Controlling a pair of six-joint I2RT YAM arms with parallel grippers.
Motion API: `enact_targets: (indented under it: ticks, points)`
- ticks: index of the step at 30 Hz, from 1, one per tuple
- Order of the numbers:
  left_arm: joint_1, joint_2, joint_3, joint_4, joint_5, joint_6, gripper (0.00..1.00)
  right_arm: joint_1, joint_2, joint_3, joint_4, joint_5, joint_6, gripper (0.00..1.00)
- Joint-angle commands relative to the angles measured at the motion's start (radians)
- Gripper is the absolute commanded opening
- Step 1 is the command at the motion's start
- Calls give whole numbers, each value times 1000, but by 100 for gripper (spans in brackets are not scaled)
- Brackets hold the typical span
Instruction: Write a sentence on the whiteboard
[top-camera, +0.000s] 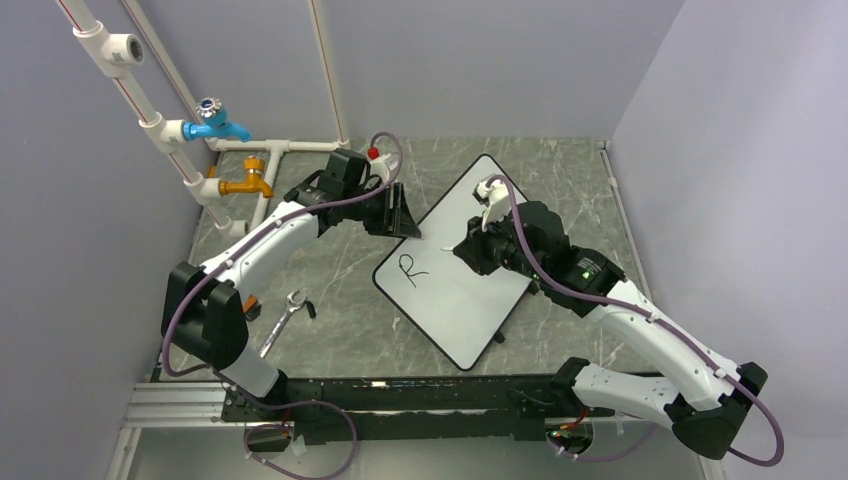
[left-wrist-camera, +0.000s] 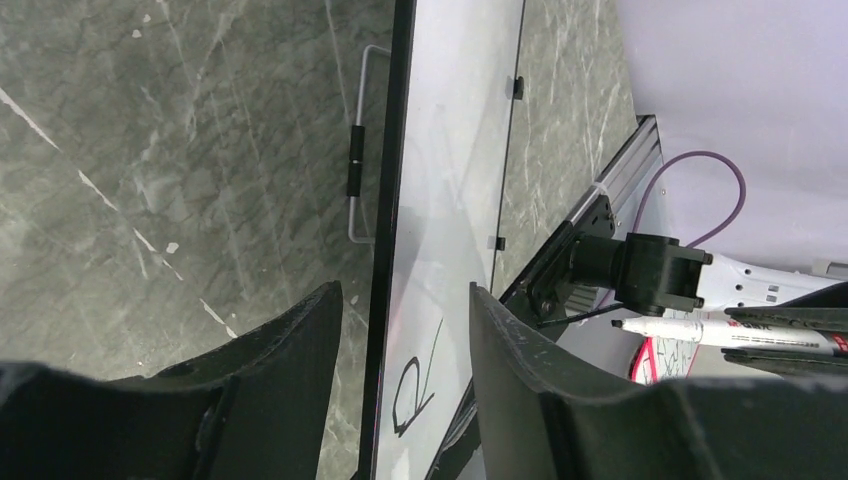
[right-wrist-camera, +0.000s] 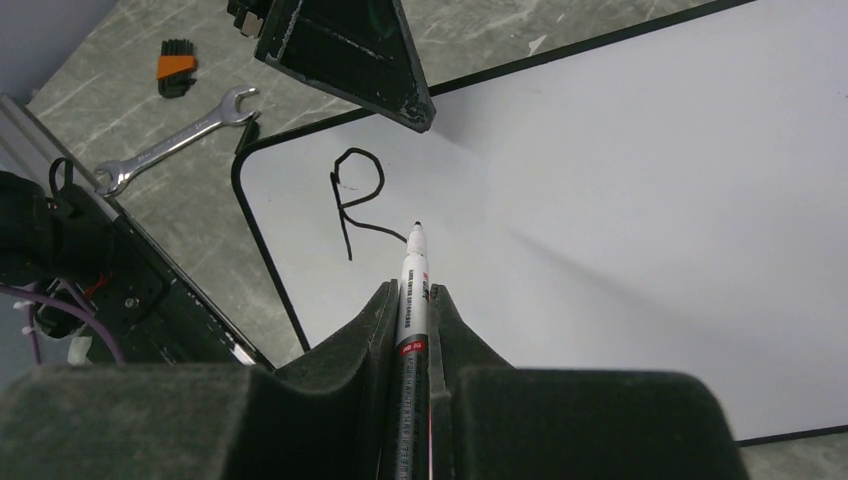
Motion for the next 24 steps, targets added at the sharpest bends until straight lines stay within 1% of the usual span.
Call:
enact_targets:
  ticks: [1, 5, 9, 12, 19, 24]
  points:
    - [2, 16, 2, 53, 73, 26, 50, -19, -11, -6, 42, -39, -5, 0]
    - [2, 29, -5, 66, 103, 23, 41, -28, -11, -12, 45, -47, -5, 0]
    - [2, 30, -17, 77, 118, 14, 37, -34, -15, -20, 50, -54, -3, 0]
    - [2, 29, -24, 85, 128, 10, 32, -38, -14, -25, 61, -68, -3, 0]
    - [2, 33, -20, 93, 146, 3, 9, -43, -7, -61, 129, -145, -12, 0]
    - [2, 24, -15, 99, 143, -6, 0, -44, 21, -68, 163, -184, -26, 0]
